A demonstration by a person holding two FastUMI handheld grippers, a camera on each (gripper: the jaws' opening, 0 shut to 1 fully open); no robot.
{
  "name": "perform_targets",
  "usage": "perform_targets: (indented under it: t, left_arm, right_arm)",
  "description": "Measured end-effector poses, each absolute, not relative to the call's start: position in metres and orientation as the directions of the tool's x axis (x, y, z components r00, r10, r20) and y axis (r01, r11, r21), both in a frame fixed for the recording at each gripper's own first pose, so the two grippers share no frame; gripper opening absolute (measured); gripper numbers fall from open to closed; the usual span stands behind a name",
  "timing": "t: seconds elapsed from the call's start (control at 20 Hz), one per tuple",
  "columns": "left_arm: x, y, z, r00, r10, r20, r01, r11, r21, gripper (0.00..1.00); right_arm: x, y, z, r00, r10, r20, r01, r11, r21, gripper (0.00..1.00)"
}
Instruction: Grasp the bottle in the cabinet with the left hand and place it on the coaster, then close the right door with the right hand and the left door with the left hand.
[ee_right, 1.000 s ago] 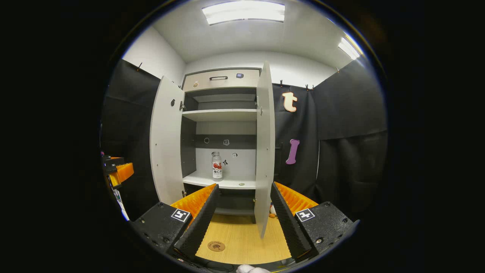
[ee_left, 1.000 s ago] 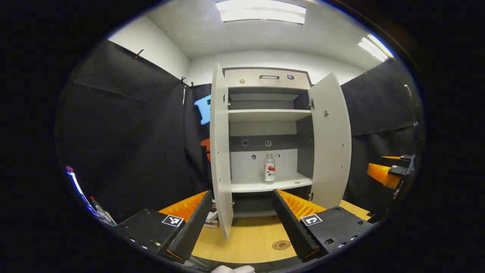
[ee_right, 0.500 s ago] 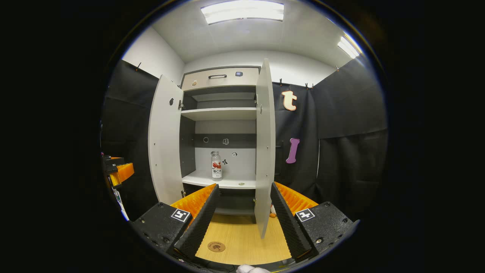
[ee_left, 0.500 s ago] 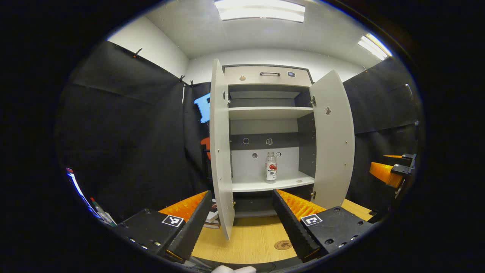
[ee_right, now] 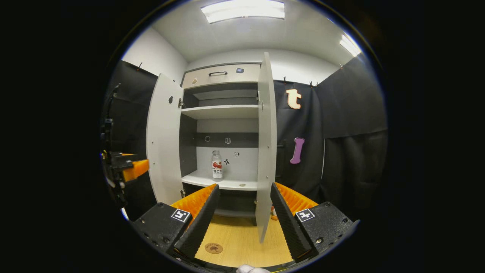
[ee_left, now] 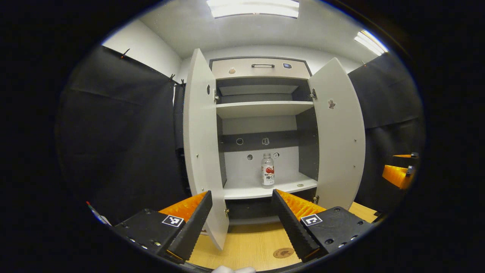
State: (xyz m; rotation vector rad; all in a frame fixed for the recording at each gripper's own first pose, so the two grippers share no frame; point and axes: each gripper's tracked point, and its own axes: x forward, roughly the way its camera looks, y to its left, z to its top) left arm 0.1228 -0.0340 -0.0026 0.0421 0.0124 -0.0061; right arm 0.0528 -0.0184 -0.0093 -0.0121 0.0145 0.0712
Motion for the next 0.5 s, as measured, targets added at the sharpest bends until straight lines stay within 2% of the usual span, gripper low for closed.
perform_targets:
  t: [0.15, 0.4, 0.5]
  left_arm:
    - [0.187, -0.051, 0.011, 1.000, -0.007, 0.018, 0.006, 0.997, 0.072, 0.96]
    - [0.301, -0.089, 0.043, 0.995, -0.019, 0.095, 0.007, 0.992, 0.125, 0.95]
    - [0.338, -0.110, 0.042, 0.995, -0.038, 0.093, 0.028, 0.993, 0.114, 0.96]
  right_arm:
    - [0.076, -0.031, -0.010, 0.995, 0.099, -0.003, -0.100, 0.995, -0.024, 0.83]
    - [0.115, -0.073, -0.010, 0.996, 0.085, 0.012, -0.085, 0.996, -0.013, 0.83]
    - [0.131, -0.093, -0.016, 0.998, 0.067, -0.006, -0.067, 0.998, 0.001, 0.83]
